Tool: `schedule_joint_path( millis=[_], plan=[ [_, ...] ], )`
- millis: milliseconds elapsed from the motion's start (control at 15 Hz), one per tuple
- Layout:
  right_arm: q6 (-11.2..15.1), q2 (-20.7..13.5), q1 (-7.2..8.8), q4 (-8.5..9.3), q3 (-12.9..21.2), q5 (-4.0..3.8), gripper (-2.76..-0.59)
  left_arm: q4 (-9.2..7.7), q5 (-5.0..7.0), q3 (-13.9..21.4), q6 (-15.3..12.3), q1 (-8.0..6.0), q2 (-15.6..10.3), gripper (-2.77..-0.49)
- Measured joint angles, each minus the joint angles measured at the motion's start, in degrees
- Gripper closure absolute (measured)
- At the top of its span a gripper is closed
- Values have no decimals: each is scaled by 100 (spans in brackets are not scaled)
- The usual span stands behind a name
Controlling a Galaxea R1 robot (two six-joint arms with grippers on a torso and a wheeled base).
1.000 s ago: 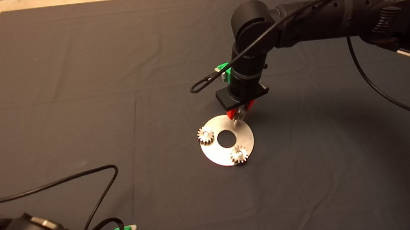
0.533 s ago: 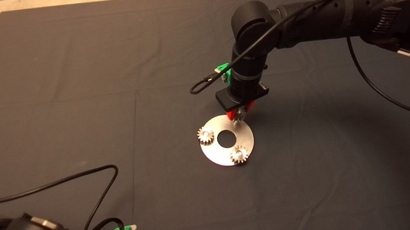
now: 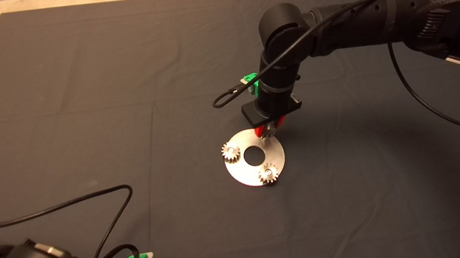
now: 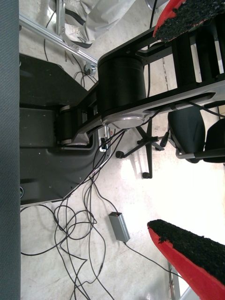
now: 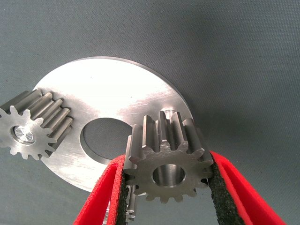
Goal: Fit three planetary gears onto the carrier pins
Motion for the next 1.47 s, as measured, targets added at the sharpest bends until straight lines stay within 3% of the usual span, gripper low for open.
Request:
schedule_joint_path(
  millis=[1467],
  plan=[
    [16,-13,-20,0,0,-2,-104,0,-2,0,12,1,1,-277]
  ],
)
